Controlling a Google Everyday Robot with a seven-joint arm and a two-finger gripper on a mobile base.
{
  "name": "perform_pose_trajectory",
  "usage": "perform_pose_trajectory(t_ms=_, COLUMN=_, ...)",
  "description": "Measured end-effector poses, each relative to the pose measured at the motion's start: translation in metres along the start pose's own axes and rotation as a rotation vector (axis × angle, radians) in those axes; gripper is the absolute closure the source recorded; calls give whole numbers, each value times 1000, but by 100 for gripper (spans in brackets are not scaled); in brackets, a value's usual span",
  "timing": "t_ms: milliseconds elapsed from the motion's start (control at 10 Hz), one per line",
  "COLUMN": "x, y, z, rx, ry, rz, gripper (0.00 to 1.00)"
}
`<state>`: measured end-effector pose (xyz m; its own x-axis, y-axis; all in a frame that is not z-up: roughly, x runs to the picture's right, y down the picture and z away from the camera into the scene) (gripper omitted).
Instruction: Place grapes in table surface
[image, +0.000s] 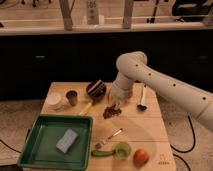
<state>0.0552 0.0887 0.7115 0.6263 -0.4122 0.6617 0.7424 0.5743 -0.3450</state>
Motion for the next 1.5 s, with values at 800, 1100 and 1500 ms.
perform_pose_trajectory(t_ms=800, x=8, y=12, z=26, rx=-29, ry=-52, rz=-32, gripper=95)
perform_pose_trajectory(t_ms=1100, x=19, y=17, z=49, rx=-32, ry=-66, rz=-29, gripper=95)
perform_pose_trajectory(t_ms=1500, x=37, y=22, z=77, rx=-46, ry=-89, rz=-10, gripper=95)
